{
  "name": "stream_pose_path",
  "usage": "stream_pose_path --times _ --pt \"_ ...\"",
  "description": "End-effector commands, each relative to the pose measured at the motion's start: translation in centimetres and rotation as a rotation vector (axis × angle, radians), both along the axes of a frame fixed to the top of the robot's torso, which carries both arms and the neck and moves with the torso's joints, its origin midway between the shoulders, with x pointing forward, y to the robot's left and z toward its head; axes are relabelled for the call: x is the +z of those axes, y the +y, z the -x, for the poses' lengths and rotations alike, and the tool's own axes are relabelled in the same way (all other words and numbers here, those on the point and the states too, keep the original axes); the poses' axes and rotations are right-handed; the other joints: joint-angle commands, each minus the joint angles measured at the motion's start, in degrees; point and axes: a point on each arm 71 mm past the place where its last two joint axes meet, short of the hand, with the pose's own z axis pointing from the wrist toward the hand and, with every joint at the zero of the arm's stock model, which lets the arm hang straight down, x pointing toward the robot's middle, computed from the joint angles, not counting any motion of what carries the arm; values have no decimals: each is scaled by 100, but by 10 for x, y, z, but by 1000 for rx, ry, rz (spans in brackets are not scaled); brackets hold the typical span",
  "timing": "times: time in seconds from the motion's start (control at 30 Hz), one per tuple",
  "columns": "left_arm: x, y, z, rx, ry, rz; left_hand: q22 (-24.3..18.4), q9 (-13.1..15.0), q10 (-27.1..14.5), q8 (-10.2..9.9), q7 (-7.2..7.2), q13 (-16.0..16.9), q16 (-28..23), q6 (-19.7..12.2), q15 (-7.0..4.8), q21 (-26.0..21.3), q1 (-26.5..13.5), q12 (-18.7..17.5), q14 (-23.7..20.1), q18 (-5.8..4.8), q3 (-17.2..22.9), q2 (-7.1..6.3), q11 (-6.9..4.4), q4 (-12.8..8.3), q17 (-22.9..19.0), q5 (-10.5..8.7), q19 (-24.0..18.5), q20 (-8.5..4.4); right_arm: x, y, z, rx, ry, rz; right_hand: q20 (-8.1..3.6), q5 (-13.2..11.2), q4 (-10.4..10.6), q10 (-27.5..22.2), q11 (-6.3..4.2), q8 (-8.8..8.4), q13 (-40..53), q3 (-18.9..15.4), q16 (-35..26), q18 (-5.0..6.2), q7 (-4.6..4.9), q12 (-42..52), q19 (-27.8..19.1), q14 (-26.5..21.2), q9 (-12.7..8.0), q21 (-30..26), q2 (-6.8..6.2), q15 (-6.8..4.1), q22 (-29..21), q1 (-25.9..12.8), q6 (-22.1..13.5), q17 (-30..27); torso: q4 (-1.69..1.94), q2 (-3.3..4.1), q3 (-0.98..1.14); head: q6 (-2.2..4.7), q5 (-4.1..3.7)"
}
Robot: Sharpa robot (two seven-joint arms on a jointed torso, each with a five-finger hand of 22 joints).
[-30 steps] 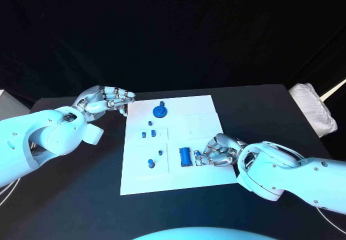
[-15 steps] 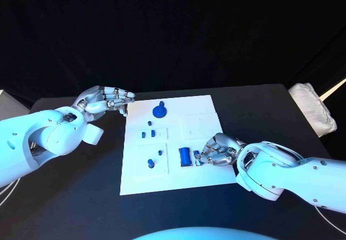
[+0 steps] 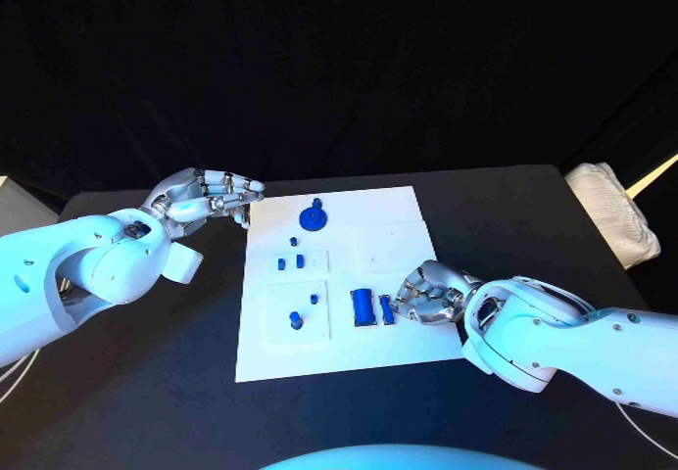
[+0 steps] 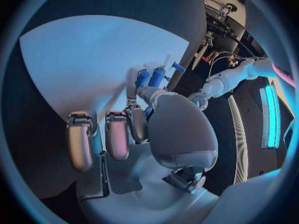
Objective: Assemble the parts on the task board
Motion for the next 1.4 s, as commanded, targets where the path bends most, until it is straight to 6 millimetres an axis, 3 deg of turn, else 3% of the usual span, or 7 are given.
stream_pose_path --times 0.03,0.4,0.47,0.67,1.0,1.2,1.4 --pt "1 -2 0 -9 -4 4 -5 -7 -35 22 -7 -9 -17 -35 30 -18 -31 19 -10 79 -4 43 7 26 1 -3 33 -8 0 1 1 12 0 -1 -49 -19 -1 37 8 29 571 50 29 -89 -18 24 543 445 3 21 -34 -24 1459 -56 17 667 -2 4 4 -4 1" --pt "1 -2 0 -8 -4 4 -5 -7 -35 22 -7 -9 -17 -35 30 -18 -31 19 -10 79 -4 43 7 26 1 -3 33 -8 3 -4 2 8 -21 -25 -40 -61 71 38 21 40 571 39 22 -86 -5 7 539 442 2 10 -233 -12 1456 -330 28 656 -4 -2 7 0 13" --pt "1 -1 0 -8 -4 4 -5 -7 -35 22 -7 -9 -17 -35 30 -18 -31 19 -10 79 -4 43 7 26 1 -3 33 -8 4 -5 2 3 -30 -39 -41 134 75 45 18 50 579 14 32 -90 -8 13 545 446 5 27 -297 -15 1460 -396 33 676 -4 -1 13 2 17" --pt "0 -1 -1 -6 -4 3 -5 -7 -35 22 -7 -9 -17 -35 30 -18 -31 19 -10 79 -4 43 7 26 1 -3 33 -8 5 -8 4 28 -10 -60 -36 166 126 43 31 54 579 -144 36 -91 5 2 546 448 5 32 -464 -5 1462 -560 31 685 -2 -10 3 9 17" --pt "0 -1 -1 -6 -4 3 -9 -8 -42 24 -7 -10 -18 -39 30 -25 -28 23 -14 80 -3 43 7 31 2 -3 33 -7 1 -7 8 111 65 -34 -42 -959 -182 65 13 89 624 -441 56 -101 -19 43 561 455 1 82 -658 -19 1476 -170 63 726 -6 -1 3 14 41" --pt "0 -1 -1 -7 -4 3 -10 -7 -42 26 -8 -10 -19 -37 31 -26 -27 24 -15 80 -2 45 7 32 2 -3 33 -6 0 -10 6 87 55 -8 -46 -1073 -264 75 7 89 637 -494 66 -108 -25 58 571 459 -11 113 -660 -22 1484 -15 84 747 7 -5 -4 16 40" --pt "0 -1 -1 -9 -3 4 -10 -7 -42 26 -8 -10 -19 -37 31 -26 -27 24 -15 80 -2 45 7 32 2 -3 33 -6 -1 -7 4 64 49 3 -49 -1077 -181 86 2 95 649 -525 64 -108 -32 73 571 458 -20 113 -529 -26 1484 -56 121 745 1 1 4 23 49"
